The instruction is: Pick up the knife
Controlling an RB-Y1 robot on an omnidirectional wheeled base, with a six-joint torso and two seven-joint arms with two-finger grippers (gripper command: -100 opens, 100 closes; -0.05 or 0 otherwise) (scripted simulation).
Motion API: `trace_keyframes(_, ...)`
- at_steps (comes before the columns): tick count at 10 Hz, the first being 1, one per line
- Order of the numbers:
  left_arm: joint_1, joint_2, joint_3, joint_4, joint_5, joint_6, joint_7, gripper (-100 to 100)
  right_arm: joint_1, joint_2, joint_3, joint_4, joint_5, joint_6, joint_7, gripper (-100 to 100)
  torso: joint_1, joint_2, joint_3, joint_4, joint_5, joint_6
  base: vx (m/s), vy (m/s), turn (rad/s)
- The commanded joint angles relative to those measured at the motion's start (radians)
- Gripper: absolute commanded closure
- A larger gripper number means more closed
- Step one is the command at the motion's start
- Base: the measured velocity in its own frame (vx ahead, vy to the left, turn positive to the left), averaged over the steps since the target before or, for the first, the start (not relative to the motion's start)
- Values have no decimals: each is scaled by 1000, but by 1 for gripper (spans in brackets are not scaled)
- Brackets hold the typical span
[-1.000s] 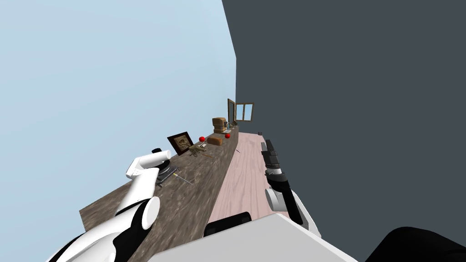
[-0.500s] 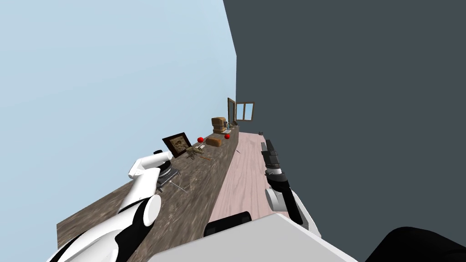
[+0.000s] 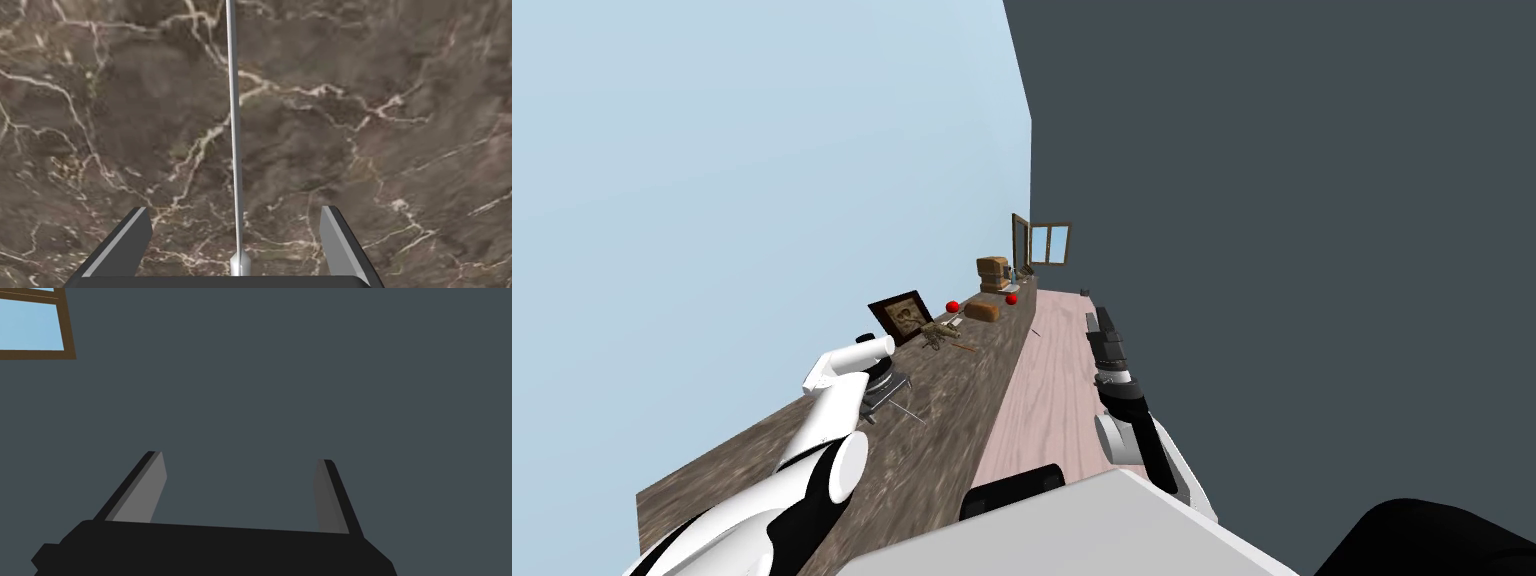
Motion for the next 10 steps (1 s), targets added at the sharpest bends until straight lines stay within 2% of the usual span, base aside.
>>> trace_keyframes(1, 0, 0, 0, 0, 0, 0, 0, 100, 0, 0, 0, 0, 0, 0, 0, 0, 0, 0, 0, 0, 0, 0, 0, 0, 0)
trace_keyframes(5, 2, 2, -3, 2, -4, 6, -1, 100, 0, 0, 0, 0, 0, 0, 0, 0, 2, 1, 1, 2, 4, 0, 0, 0, 0)
trace_keyframes(6, 2, 2, -3, 2, -4, 6, -1, 0, 0, 0, 0, 0, 0, 0, 0, 0, 2, 1, 1, 2, 4, 0, 0, 0, 0)
trace_keyframes(7, -10, 11, 11, -16, -4, 34, -14, 100, 0, 0, 0, 0, 0, 0, 0, 0, 3, 1, 1, 2, 4, 0, 7, -18, 12)
trace_keyframes(8, -16, 17, 16, -26, -6, 54, -22, 100, 0, 0, 0, 0, 0, 0, 0, 0, 1, 1, 1, 2, 3, 0, 20, -36, 13)
trace_keyframes(9, -14, 13, 11, -14, -6, 35, -14, 100, 0, 0, 0, 0, 0, 0, 0, 0, 0, 0, 1, 2, 3, 1, 11, -17, 4)
trace_keyframes(10, -15, 14, 12, -15, -6, 38, -16, 0, 0, 0, 0, 0, 0, 0, 0, 0, 1, 0, 1, 1, 3, 0, 0, 0, 0)
